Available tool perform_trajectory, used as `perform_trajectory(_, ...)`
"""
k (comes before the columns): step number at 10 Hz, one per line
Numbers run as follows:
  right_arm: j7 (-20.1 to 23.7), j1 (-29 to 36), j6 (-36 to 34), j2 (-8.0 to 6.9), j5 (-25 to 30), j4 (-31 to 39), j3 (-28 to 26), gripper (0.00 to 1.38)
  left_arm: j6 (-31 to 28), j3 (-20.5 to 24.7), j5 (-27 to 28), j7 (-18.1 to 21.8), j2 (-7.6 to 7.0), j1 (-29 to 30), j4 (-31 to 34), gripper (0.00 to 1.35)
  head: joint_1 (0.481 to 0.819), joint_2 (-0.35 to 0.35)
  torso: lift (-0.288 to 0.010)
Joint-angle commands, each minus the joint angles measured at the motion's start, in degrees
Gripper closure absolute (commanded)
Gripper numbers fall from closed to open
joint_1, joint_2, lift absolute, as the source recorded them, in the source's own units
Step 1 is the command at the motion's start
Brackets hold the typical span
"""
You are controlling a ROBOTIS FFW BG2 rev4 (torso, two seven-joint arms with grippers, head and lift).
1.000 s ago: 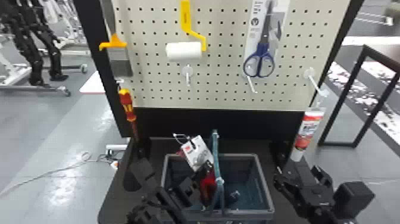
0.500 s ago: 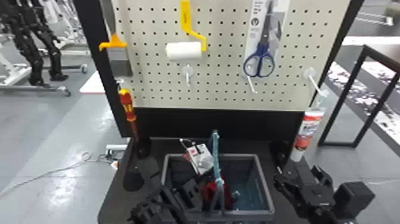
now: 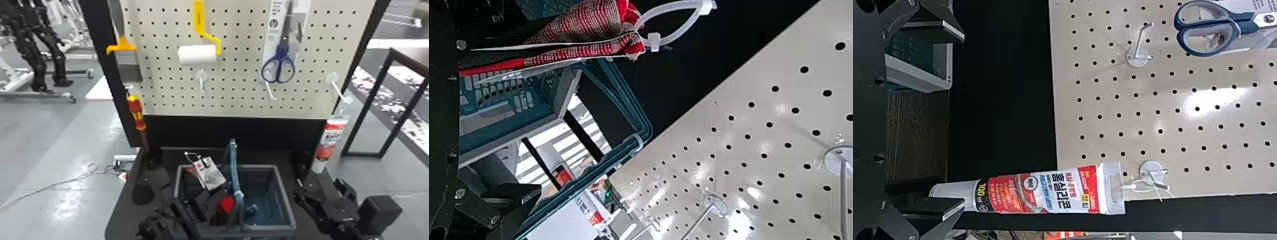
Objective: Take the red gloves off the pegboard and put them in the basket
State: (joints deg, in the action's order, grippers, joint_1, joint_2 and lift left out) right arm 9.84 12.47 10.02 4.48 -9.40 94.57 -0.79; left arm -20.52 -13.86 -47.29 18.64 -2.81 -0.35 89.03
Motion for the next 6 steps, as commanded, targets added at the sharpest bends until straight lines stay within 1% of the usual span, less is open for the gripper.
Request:
perform_trajectory(1, -0.1, 0.0, 0.0, 0.00, 0.0, 0.0, 0.0, 0.14, 0.5, 0.0, 0.4, 0.1, 0.00, 0.0, 0.0, 0.28, 0.549, 0.000, -0.100)
perform_trajectory(6, -0.1, -0.1, 0.0, 0.00, 0.0, 0.0, 0.0, 0.14, 1.0, 0.0, 1.0, 0.2, 0.00, -0.2, 0.0, 0.28, 0.549, 0.000, -0.100)
